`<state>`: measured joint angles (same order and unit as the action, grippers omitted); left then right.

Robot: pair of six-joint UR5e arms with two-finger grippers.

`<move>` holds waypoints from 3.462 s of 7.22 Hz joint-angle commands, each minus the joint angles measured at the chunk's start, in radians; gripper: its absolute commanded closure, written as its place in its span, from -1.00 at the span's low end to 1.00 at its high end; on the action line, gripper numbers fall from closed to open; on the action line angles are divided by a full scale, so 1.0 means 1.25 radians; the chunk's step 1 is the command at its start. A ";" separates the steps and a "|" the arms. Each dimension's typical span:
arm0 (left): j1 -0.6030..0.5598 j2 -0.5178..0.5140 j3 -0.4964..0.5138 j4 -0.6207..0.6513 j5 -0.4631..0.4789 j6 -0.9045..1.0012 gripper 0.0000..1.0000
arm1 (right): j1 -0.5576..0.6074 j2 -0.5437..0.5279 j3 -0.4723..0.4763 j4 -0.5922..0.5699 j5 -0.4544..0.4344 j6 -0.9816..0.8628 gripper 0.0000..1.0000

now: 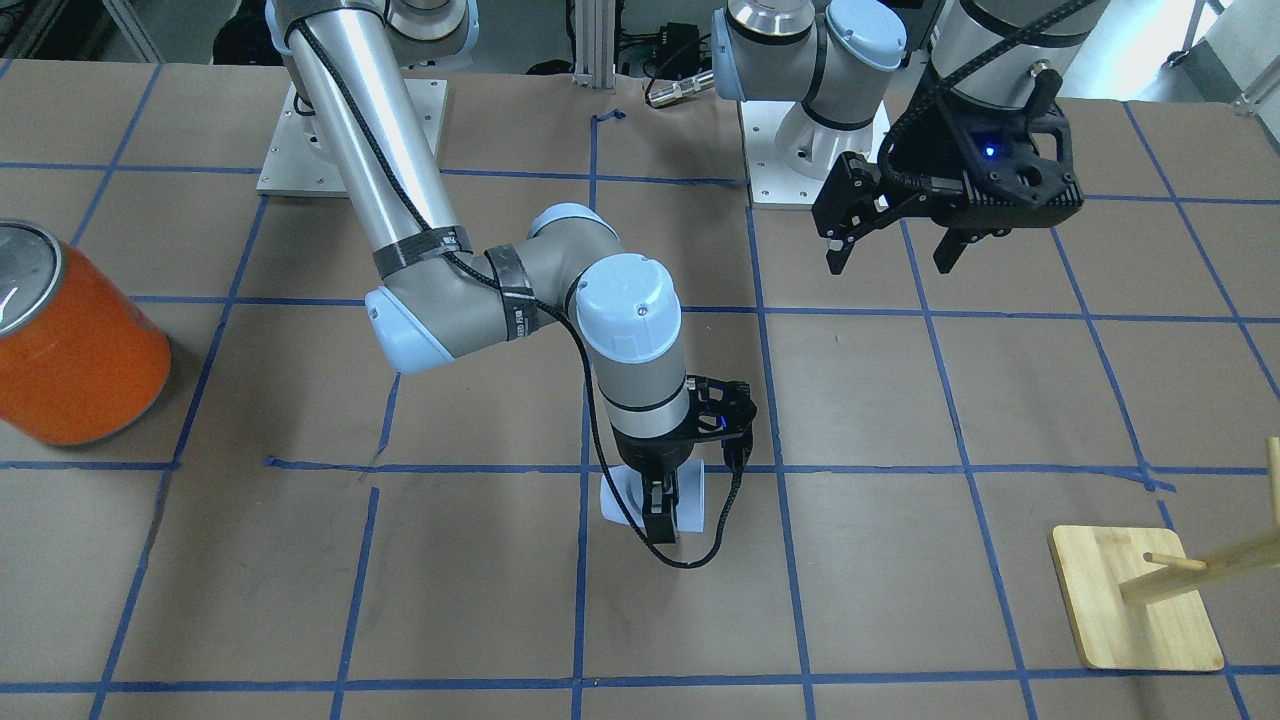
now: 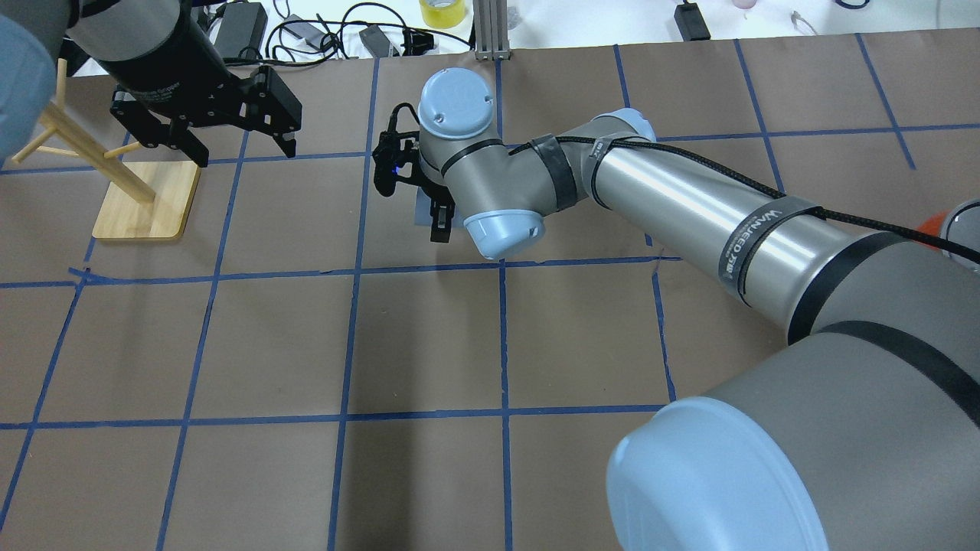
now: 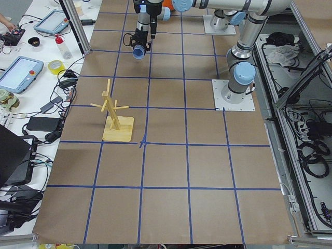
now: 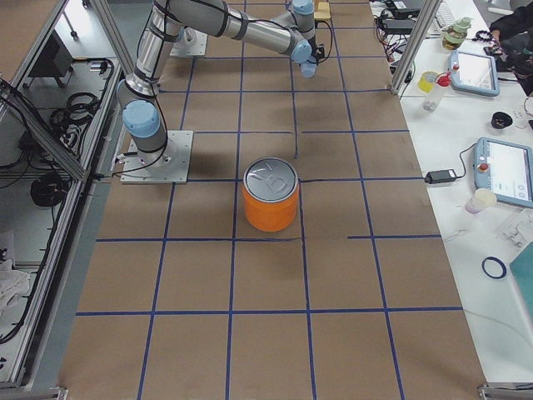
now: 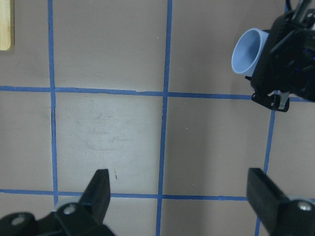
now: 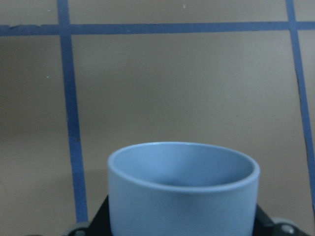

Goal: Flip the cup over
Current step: 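Lift the cup with the right gripper and carry it toward the left gripper, then lower the cup onto the table and open the right gripper, then raise the right gripper away while the left gripper reaches toward the cup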

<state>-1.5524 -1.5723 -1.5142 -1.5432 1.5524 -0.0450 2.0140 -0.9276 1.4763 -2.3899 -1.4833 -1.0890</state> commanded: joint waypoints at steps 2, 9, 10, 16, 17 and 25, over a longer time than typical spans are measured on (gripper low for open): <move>0.000 0.000 -0.001 0.000 0.000 -0.001 -1.00 | 0.009 0.003 0.039 -0.001 0.024 -0.049 0.50; 0.000 0.001 -0.002 0.000 -0.001 -0.001 -1.00 | 0.009 0.035 0.031 -0.042 0.052 -0.081 0.10; 0.000 0.001 -0.002 0.000 0.000 -0.001 -1.00 | 0.010 0.035 0.031 -0.042 0.052 -0.081 -0.45; 0.005 0.005 -0.002 -0.010 -0.013 0.002 -1.00 | 0.007 -0.031 0.036 -0.034 0.044 0.075 -1.00; 0.007 0.004 -0.002 -0.010 -0.016 0.002 -1.00 | 0.007 -0.072 0.044 -0.033 0.032 0.116 -1.00; 0.126 -0.143 -0.196 0.281 -0.383 0.236 -1.00 | -0.280 -0.399 0.131 0.476 -0.099 0.711 -1.00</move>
<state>-1.3965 -1.6925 -1.6796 -1.3309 1.1628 0.2425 1.7107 -1.3544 1.6391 -1.9165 -1.5934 -0.2731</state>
